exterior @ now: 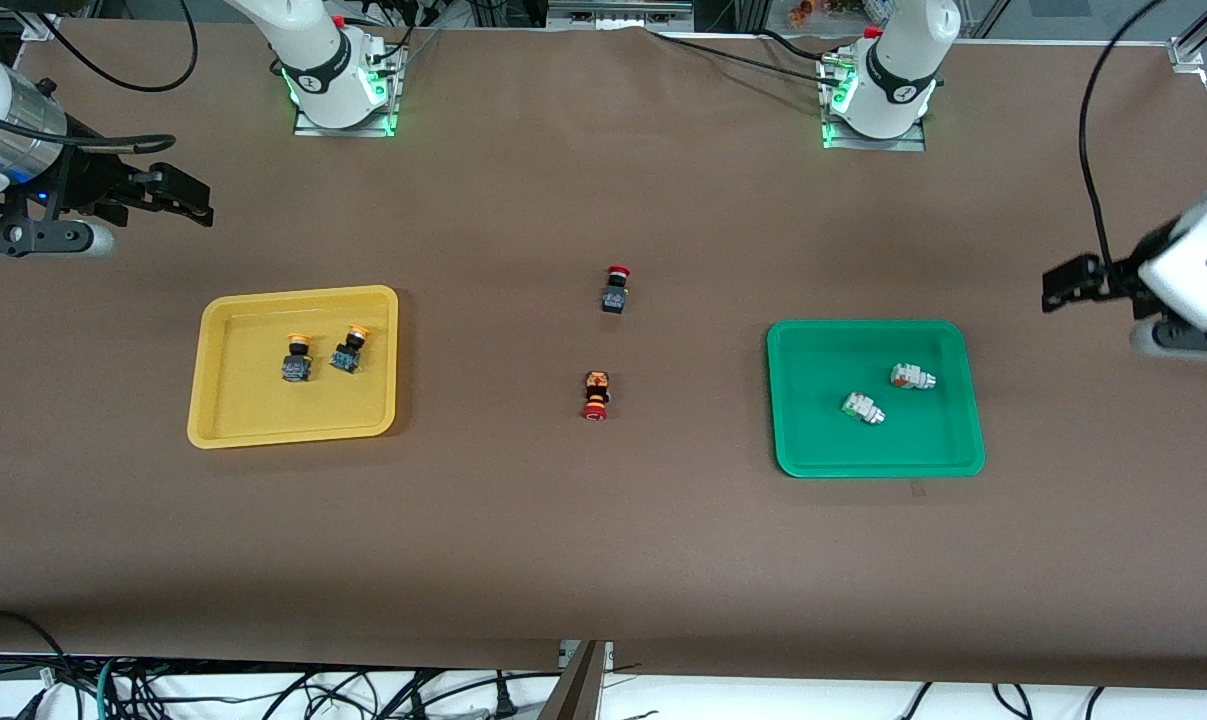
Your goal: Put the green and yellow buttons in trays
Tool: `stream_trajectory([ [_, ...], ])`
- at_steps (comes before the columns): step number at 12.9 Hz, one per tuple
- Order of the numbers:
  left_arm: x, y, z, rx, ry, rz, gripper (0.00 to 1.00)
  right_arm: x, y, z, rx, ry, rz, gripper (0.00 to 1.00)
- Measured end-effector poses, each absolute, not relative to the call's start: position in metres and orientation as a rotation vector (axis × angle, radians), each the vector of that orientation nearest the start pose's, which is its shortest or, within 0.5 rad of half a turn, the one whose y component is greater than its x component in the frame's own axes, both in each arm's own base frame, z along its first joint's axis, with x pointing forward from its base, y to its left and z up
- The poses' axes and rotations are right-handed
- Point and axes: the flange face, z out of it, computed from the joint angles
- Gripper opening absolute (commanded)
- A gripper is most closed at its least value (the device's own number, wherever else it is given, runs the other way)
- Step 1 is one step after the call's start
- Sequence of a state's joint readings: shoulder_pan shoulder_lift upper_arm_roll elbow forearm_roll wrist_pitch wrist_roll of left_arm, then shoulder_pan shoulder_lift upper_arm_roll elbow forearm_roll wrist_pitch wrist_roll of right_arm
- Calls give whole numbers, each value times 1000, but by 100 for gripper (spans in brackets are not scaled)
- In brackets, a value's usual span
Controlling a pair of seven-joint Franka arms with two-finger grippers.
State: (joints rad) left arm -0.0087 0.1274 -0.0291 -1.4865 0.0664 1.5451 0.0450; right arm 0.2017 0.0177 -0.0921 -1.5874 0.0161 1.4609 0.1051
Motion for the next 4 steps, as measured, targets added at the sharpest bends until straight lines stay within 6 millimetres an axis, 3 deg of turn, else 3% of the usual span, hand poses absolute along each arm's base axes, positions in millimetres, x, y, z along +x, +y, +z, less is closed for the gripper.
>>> stream_trajectory([
  [2,561,-11,600,-3074,109,9,100,543,62,599,-3134,-9,226,100],
  [4,545,-4,593,-3078,77,5,100,543,62,599,-3134,-9,225,100],
])
